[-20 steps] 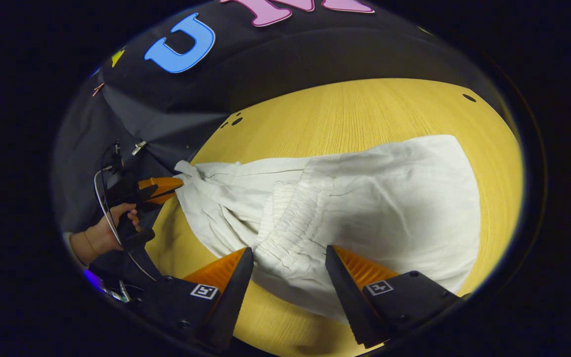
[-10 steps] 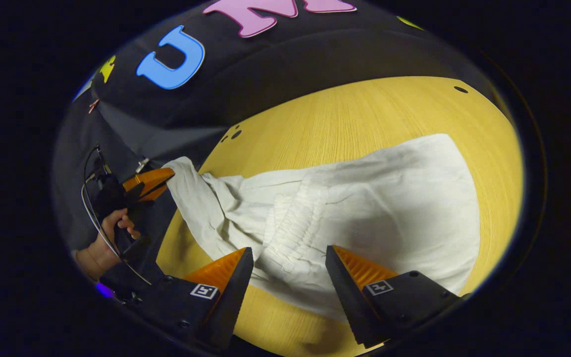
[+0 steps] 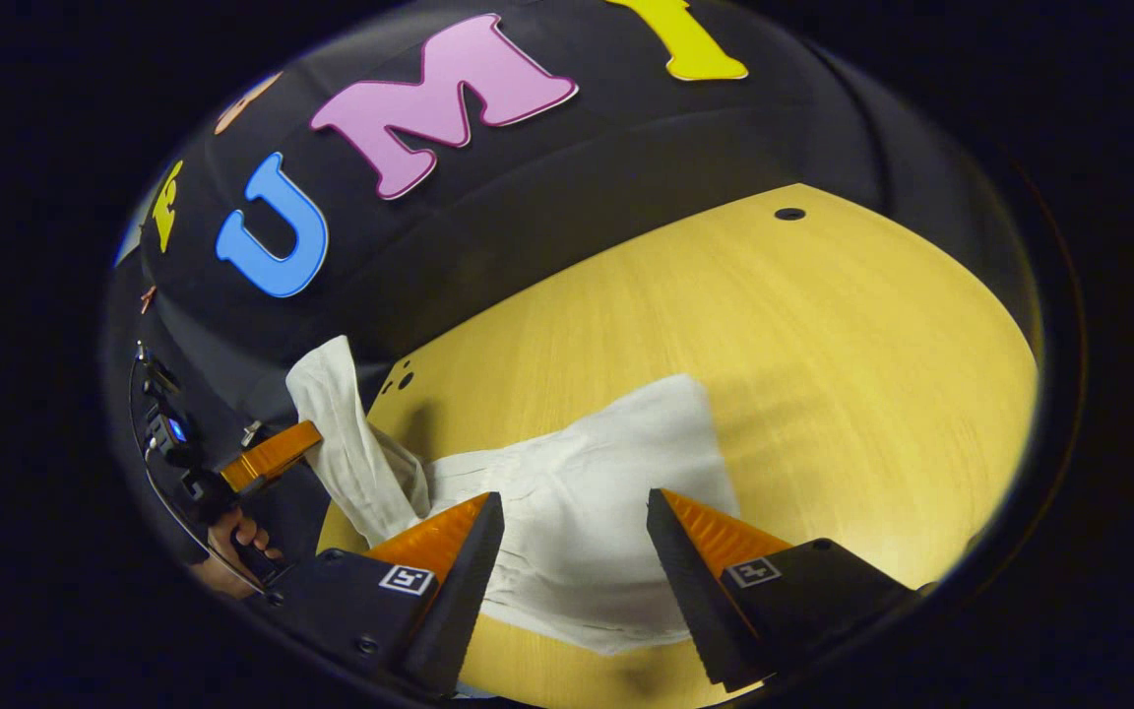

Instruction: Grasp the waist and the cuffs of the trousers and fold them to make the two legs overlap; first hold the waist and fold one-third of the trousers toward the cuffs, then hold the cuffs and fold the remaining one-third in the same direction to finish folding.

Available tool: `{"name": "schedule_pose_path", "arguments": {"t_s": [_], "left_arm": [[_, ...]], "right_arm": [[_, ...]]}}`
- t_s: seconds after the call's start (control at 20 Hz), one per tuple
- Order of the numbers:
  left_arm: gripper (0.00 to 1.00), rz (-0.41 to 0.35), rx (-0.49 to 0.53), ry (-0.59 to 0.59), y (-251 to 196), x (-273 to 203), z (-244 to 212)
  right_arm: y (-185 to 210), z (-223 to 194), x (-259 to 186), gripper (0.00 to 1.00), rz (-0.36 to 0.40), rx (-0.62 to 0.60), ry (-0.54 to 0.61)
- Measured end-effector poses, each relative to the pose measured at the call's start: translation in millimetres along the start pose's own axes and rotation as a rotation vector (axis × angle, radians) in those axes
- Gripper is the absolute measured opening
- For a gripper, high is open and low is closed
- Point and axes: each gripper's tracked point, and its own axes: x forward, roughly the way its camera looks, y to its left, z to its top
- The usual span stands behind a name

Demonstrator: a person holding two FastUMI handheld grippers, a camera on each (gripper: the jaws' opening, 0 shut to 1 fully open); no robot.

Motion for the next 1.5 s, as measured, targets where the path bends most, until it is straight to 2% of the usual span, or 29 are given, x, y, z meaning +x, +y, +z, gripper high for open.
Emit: {"name": "schedule_pose_path", "arguments": {"t_s": [0.2,0.45,0.6,0.7,0.75,0.8,0.85,0.95,1.0,1.2,1.5], "left_arm": [[0.05,-0.065,0.096,0.064,-51.5,14.3,-30.1],[0.05,-0.12,0.298,0.185,-106.3,38.0,-101.5],[0.05,-0.103,0.413,0.254,-111.8,51.1,-142.5],[0.06,-0.07,0.472,0.263,-112.4,52.9,-153.5],[0.08,-0.085,0.477,0.25,-119.3,50.8,-153.6],[0.15,-0.118,0.47,0.245,-128.7,49.4,-154.2],[0.42,-0.151,0.463,0.243,-139.7,43.9,-156.1],[0.95,-0.166,0.471,0.236,-148.4,36.9,-151.7],[0.99,-0.165,0.471,0.226,-151.0,35.4,-148.1],[0.98,-0.14,0.408,0.198,-146.0,19.3,-119.9],[0.98,0.001,0.302,0.129,-83.1,-20.2,-59.3]], "right_arm": [[-32.1,12.9,-25.9,0.92,-0.043,-0.031,-0.021],[-65.4,19.4,-42.8,0.92,-0.072,0.0,-0.029],[-75.5,19.5,-49.4,0.92,-0.069,0.011,-0.016],[-79.2,22.8,-50.6,0.92,-0.074,0.001,-0.016],[-76.9,24.0,-50.5,0.92,-0.065,0.002,-0.016],[-74.3,24.9,-49.6,0.91,-0.057,0.002,-0.018],[-71.0,25.9,-48.8,0.91,-0.048,0.001,-0.018],[-63.9,27.8,-47.0,0.91,-0.034,-0.001,-0.018],[-59.1,28.6,-47.4,0.91,-0.028,0.001,-0.02],[-30.7,34.6,-51.6,0.92,0.006,-0.032,-0.035],[19.0,45.4,-59.3,0.91,0.057,-0.059,-0.074]]}}
